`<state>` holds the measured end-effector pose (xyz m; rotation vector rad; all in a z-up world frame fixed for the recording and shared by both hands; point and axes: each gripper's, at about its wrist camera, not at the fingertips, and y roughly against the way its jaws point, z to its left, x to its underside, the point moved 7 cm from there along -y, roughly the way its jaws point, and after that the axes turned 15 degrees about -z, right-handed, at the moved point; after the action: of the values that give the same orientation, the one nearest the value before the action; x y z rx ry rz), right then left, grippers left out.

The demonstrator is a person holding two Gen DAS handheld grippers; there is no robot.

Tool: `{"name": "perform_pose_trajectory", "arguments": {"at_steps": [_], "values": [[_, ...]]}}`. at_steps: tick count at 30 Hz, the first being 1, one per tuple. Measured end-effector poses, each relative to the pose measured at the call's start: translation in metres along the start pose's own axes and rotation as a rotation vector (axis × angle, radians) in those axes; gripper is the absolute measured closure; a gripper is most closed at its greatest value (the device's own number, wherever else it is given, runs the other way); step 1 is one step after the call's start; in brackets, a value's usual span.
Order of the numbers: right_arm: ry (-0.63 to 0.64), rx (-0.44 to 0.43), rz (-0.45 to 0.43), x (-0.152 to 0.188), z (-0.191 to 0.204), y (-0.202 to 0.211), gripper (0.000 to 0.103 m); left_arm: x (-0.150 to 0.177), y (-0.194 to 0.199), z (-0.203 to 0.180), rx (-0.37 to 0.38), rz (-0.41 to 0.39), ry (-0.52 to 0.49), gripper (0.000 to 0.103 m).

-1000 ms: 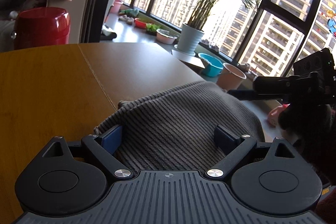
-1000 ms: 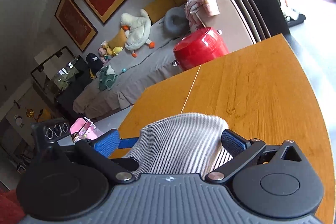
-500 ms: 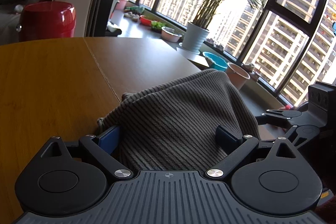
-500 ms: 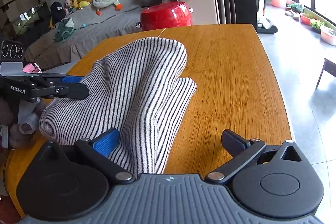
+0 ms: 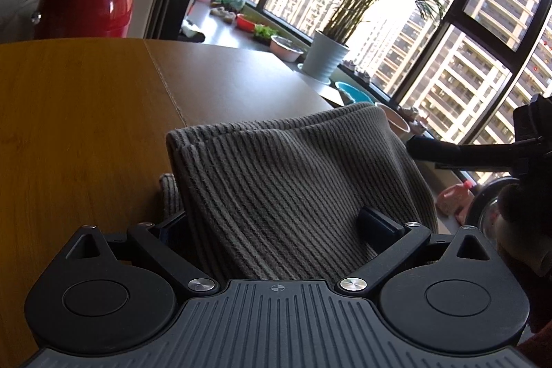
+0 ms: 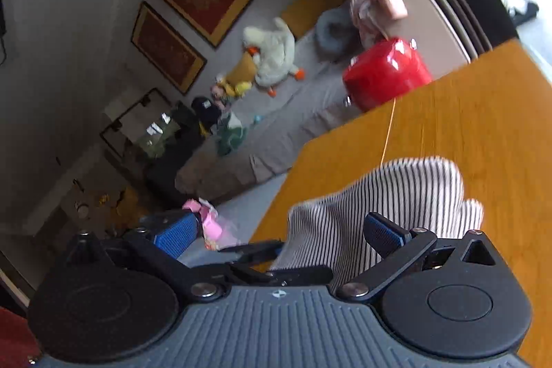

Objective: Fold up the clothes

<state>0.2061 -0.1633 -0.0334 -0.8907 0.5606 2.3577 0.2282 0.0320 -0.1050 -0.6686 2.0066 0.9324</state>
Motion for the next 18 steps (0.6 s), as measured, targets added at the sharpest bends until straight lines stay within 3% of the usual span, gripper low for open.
{"name": "perform_pose_trajectory", "arguments": {"at_steps": [2,9,12,16,18], "values": [[-0.002,0.081,0.031,0.014,-0.016,-0.019,0.000,-0.001,0.004,-0.001,-0.015,-0.004,-0.022,0.002],[-0.003,0.029,-0.002,0.020,-0.021,-0.009,0.000,-0.026,0.032,-0.005,-0.059,-0.070,-0.139,0.002],[0.045,0.026,0.002,0.025,-0.018,-0.005,0.000,-0.043,0.042,0.001,-0.084,-0.122,-0.135,0.002],[0.126,0.054,0.016,0.027,-0.008,-0.001,0.000,-0.065,0.031,0.003,-0.095,-0.150,-0.137,0.003],[0.166,0.080,0.020,0.025,0.000,0.008,0.000,-0.071,0.015,-0.002,-0.109,-0.140,-0.193,0.009]]}}
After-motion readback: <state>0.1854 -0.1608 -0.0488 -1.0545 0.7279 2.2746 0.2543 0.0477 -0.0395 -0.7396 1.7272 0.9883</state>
